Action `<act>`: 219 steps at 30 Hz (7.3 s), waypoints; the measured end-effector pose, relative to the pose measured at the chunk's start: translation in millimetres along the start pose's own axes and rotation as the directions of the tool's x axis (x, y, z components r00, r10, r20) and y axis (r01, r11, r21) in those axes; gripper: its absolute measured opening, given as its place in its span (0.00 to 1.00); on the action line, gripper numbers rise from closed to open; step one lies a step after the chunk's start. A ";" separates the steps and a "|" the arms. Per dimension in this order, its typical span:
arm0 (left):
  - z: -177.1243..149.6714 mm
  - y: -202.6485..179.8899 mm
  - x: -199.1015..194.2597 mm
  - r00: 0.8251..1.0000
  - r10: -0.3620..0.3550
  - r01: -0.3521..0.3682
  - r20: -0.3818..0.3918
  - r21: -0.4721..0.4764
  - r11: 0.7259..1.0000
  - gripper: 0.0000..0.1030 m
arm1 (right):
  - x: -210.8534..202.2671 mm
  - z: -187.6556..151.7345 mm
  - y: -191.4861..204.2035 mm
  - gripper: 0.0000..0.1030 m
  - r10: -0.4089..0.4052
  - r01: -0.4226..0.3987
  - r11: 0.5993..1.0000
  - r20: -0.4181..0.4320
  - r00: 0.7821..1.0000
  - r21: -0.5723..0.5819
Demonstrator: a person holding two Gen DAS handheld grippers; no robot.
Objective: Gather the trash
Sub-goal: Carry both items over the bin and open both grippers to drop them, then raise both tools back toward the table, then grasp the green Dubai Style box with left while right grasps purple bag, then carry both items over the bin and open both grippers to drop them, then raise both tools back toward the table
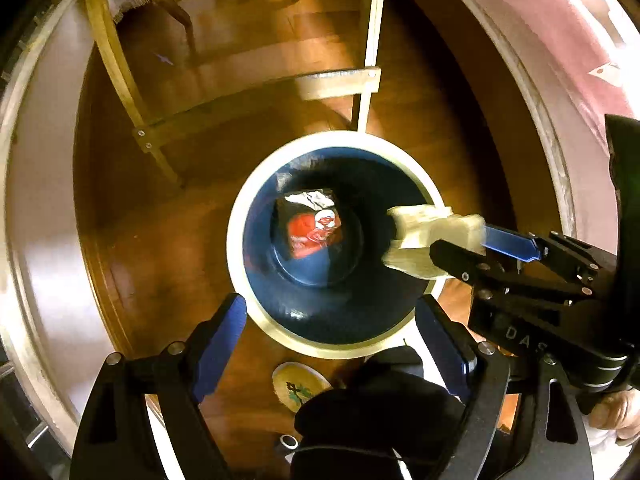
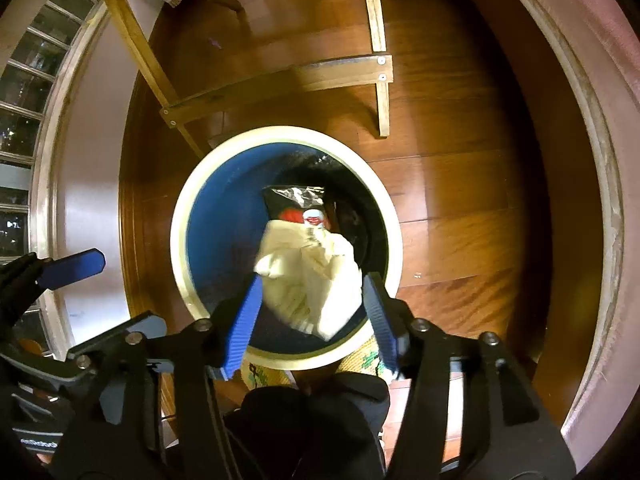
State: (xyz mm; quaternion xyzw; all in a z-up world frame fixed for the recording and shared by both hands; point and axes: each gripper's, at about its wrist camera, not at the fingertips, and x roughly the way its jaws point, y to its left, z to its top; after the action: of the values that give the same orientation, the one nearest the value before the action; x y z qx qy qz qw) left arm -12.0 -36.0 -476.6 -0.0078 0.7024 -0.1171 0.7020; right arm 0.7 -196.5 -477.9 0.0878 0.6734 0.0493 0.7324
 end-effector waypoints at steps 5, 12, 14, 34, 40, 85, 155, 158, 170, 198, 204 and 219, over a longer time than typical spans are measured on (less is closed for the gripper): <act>-5.7 0.0 -45.3 0.998 0.021 -0.021 0.056 -0.009 1.000 0.85 | -33.3 -0.6 12.7 0.56 0.001 -0.001 1.000 0.030 1.000 -0.014; -14.5 1.7 -149.4 0.988 0.048 -0.043 0.144 -0.033 0.999 0.85 | -115.2 -3.0 31.7 0.57 -0.003 0.003 1.000 0.057 0.998 -0.015; -17.0 0.2 -187.0 0.983 0.050 -0.044 0.175 -0.041 0.998 0.85 | -146.9 -3.9 39.5 0.57 -0.005 0.006 1.000 0.071 0.997 -0.015; -17.0 2.5 -503.6 0.844 0.096 -0.121 0.527 0.012 0.993 0.85 | -458.3 19.6 102.2 0.58 -0.027 0.044 0.999 0.468 0.883 -0.026; 6.7 0.1 -542.4 0.810 0.089 -0.127 0.579 0.026 0.992 0.85 | -509.1 39.1 103.0 0.58 -0.037 0.061 0.998 0.533 0.846 -0.027; 315.6 103.5 -382.5 0.962 0.156 -0.053 0.225 -0.405 0.913 0.94 | -347.9 411.1 27.0 0.27 0.166 -0.065 0.903 0.205 0.964 -0.425; -13.6 1.4 -427.5 0.928 -0.028 0.003 0.372 0.066 0.998 0.79 | -369.2 8.2 137.9 0.11 0.100 -0.050 0.983 0.286 0.953 -0.177; -24.6 -3.6 -399.3 0.943 -0.022 -0.003 0.331 0.076 0.997 0.79 | -340.3 -8.4 128.9 0.11 0.093 -0.062 0.989 0.236 0.967 -0.137; -24.5 -9.5 -217.3 0.976 -0.035 0.019 0.214 0.073 0.997 0.79 | -175.4 -31.3 78.0 0.11 0.078 -0.079 0.997 0.102 0.992 0.005; 13.6 11.2 -28.5 0.997 -0.047 0.046 0.062 0.018 0.999 0.88 | -3.9 -13.0 20.1 0.53 0.072 -0.073 0.997 0.029 0.997 0.033; 9.3 5.3 -76.6 0.996 -0.020 0.019 0.083 0.014 1.000 0.88 | -40.4 -8.1 23.5 0.53 0.069 -0.071 0.997 0.059 0.996 0.040; 0.8 -15.4 -302.0 0.950 0.016 -0.021 0.312 0.012 1.000 0.88 | -253.7 -6.2 64.4 0.53 0.101 -0.114 0.993 0.242 0.965 0.038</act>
State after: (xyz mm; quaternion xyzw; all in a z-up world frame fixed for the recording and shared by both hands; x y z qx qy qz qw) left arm -9.3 1.9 -176.6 -0.0142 0.5817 -0.1131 0.8054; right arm -24.9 -181.3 -217.7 0.1483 0.5755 0.0608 0.8019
